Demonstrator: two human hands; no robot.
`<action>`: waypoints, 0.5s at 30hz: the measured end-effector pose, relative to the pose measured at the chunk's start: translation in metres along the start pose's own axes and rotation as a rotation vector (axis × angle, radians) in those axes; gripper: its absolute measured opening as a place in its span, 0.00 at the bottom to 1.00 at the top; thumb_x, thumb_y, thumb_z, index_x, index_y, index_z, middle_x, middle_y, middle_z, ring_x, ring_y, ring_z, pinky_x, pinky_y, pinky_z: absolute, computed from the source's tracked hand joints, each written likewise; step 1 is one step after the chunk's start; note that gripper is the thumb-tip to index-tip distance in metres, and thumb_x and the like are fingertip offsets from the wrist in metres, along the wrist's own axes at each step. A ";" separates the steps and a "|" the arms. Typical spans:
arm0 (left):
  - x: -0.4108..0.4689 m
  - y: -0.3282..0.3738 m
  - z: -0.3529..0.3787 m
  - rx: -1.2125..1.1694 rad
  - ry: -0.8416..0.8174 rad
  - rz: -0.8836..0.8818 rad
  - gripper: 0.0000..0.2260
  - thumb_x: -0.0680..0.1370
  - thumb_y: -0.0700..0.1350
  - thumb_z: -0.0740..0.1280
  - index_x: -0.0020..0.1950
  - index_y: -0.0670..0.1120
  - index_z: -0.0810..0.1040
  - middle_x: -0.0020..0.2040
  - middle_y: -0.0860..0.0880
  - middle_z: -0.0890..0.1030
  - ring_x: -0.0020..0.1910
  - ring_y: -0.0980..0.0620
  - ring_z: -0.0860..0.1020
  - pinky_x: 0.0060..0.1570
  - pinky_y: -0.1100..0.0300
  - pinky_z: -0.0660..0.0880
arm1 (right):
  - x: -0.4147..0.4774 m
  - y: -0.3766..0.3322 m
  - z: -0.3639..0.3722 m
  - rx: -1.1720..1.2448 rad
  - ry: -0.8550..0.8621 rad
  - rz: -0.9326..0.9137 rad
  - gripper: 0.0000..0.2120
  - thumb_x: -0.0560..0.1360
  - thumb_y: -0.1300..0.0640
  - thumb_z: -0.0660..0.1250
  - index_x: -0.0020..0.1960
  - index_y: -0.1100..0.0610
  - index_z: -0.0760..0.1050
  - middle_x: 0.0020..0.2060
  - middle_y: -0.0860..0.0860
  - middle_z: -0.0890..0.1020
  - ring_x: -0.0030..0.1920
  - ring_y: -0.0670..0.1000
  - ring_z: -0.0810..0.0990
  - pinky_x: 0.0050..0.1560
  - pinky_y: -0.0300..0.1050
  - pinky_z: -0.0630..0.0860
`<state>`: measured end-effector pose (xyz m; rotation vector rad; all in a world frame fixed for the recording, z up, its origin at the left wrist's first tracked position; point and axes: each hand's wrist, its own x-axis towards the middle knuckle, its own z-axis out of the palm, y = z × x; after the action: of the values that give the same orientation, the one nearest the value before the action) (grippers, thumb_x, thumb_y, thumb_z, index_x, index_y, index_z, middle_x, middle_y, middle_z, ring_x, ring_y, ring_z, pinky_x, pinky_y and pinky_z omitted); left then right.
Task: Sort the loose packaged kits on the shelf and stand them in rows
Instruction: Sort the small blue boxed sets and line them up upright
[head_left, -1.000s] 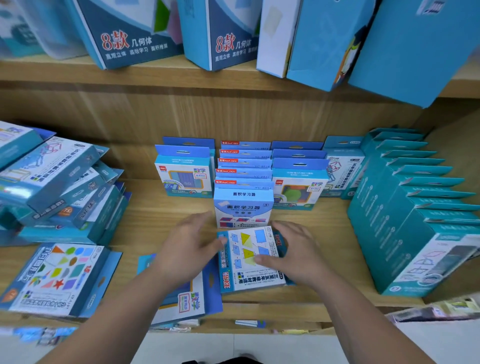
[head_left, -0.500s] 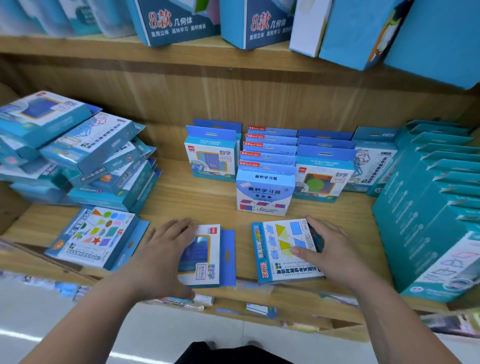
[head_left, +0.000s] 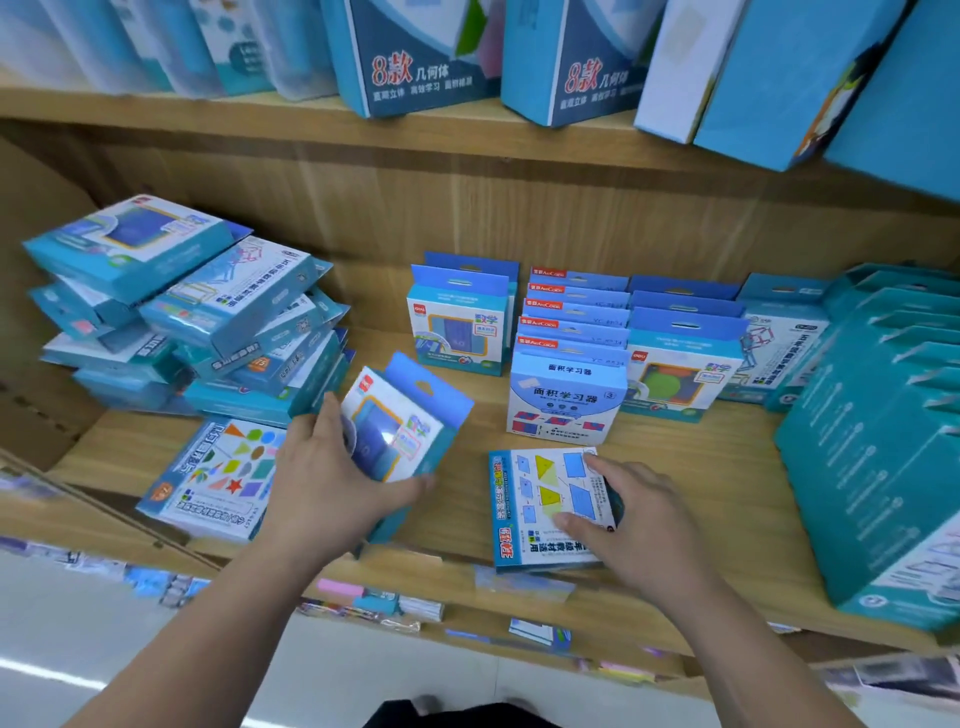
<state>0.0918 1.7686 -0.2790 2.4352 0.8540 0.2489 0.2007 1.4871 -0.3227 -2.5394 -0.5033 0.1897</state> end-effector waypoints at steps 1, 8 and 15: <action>0.006 0.003 0.003 -0.030 0.009 -0.024 0.62 0.55 0.70 0.76 0.79 0.43 0.54 0.66 0.45 0.67 0.70 0.45 0.65 0.69 0.52 0.64 | 0.001 -0.004 0.002 -0.002 0.006 0.008 0.36 0.68 0.34 0.73 0.73 0.43 0.69 0.62 0.43 0.77 0.62 0.49 0.71 0.59 0.47 0.73; 0.063 0.037 0.038 -0.336 0.166 -0.109 0.56 0.54 0.61 0.83 0.73 0.43 0.60 0.64 0.45 0.66 0.67 0.46 0.66 0.67 0.52 0.67 | 0.002 -0.013 0.007 0.074 0.013 0.087 0.36 0.68 0.38 0.76 0.72 0.43 0.69 0.61 0.42 0.76 0.63 0.48 0.69 0.59 0.46 0.72; 0.104 0.055 0.067 -0.460 0.230 -0.103 0.52 0.53 0.58 0.85 0.69 0.45 0.62 0.64 0.46 0.67 0.65 0.46 0.69 0.65 0.50 0.71 | -0.002 -0.012 0.013 0.109 0.053 0.102 0.35 0.68 0.38 0.76 0.71 0.43 0.70 0.57 0.41 0.76 0.61 0.47 0.70 0.59 0.45 0.73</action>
<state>0.2250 1.7686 -0.3051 1.9532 0.9013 0.6231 0.1922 1.5025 -0.3273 -2.4581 -0.3343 0.1818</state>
